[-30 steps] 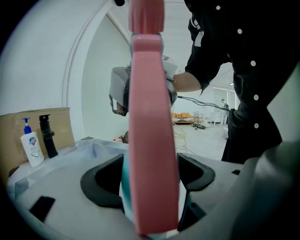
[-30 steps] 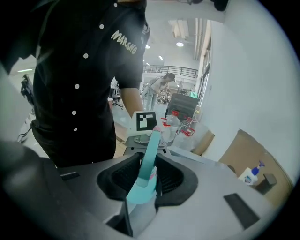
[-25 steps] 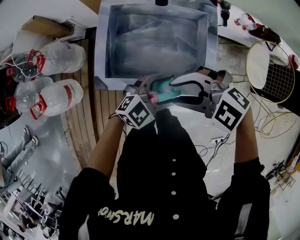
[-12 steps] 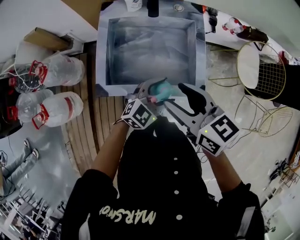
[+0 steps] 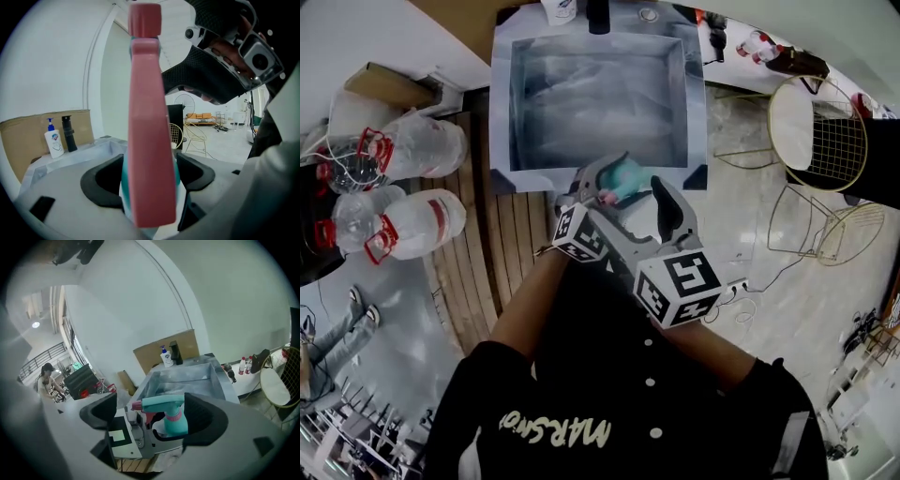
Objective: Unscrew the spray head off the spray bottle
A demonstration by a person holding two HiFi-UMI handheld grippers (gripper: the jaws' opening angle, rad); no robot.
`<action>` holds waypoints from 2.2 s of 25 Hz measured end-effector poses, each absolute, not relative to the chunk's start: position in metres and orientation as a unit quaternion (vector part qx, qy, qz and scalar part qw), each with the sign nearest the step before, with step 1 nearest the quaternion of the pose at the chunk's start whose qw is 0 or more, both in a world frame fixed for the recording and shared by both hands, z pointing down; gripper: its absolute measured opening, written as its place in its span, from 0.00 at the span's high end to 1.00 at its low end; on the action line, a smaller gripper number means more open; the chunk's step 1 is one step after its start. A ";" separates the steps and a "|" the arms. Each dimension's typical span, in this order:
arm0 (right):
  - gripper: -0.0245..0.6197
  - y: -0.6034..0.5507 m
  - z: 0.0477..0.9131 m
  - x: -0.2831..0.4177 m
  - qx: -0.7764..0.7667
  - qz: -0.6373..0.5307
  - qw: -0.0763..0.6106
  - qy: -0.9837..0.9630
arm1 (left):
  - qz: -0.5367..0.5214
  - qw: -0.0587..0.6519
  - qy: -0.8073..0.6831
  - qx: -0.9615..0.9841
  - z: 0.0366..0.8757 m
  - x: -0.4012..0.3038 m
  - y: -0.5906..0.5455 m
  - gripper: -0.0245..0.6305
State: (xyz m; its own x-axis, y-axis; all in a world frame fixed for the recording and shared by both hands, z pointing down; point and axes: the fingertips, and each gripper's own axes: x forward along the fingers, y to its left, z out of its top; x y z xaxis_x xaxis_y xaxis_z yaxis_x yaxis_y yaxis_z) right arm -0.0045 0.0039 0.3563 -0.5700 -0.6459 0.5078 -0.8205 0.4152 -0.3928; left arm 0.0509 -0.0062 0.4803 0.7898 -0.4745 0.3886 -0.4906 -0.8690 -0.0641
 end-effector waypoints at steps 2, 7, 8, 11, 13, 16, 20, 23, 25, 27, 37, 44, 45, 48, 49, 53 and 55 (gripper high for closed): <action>0.27 0.001 0.360 -0.010 0.447 0.302 0.150 -0.828 | 0.198 0.021 -0.259 0.945 0.480 0.050 -0.007 0.40; 0.29 -0.004 0.370 -0.004 0.466 0.259 0.187 -0.825 | 0.197 0.020 -0.260 0.945 0.480 0.050 -0.007 0.40; 0.34 -0.005 0.371 -0.003 0.466 0.251 0.190 -0.827 | 0.197 0.020 -0.259 0.945 0.480 0.049 -0.007 0.40; 0.37 -0.006 0.371 -0.003 0.450 0.228 0.200 -0.840 | 0.197 0.022 -0.257 0.946 0.481 0.050 -0.008 0.40; 0.38 -0.004 0.371 -0.005 0.430 0.211 0.211 -0.852 | 0.198 0.022 -0.256 0.946 0.480 0.050 -0.008 0.40; 0.39 -0.001 0.370 -0.007 0.392 0.193 0.219 -0.872 | 0.196 0.020 -0.253 0.947 0.476 0.051 -0.010 0.40; 0.43 0.004 0.367 -0.005 0.351 0.180 0.218 -0.893 | 0.196 0.017 -0.248 0.949 0.475 0.050 -0.010 0.40; 0.49 0.009 0.364 -0.003 0.339 0.162 0.229 -0.898 | 0.197 0.018 -0.247 0.949 0.475 0.050 -0.010 0.40; 0.54 0.013 0.363 -0.001 0.342 0.150 0.236 -0.897 | 0.197 0.018 -0.247 0.949 0.475 0.050 -0.010 0.40; 0.60 0.017 0.362 0.002 0.347 0.142 0.241 -0.895 | 0.197 0.018 -0.247 0.949 0.475 0.050 -0.009 0.40; 0.79 0.015 0.364 0.029 0.370 0.111 0.243 -0.890 | 0.197 0.018 -0.244 0.949 0.475 0.050 -0.009 0.40; 0.79 0.004 0.370 0.049 0.363 0.096 0.249 -0.893 | 0.199 0.019 -0.242 0.950 0.475 0.051 -0.010 0.40; 0.77 0.000 0.368 0.049 0.369 0.098 0.241 -0.892 | 0.199 0.018 -0.241 0.950 0.475 0.051 -0.010 0.40; 0.74 -0.007 0.367 0.052 0.379 0.107 0.231 -0.889 | 0.200 0.017 -0.241 0.950 0.475 0.050 -0.011 0.40; 0.74 -0.009 0.367 0.052 0.382 0.109 0.229 -0.889 | 0.200 0.016 -0.241 0.950 0.475 0.050 -0.011 0.40; 0.72 -0.012 0.369 0.057 0.392 0.126 0.224 -0.883 | 0.202 0.016 -0.241 0.949 0.475 0.050 -0.010 0.40; 0.73 -0.014 0.370 0.058 0.396 0.133 0.221 -0.881 | 0.202 0.016 -0.241 0.949 0.475 0.050 -0.010 0.40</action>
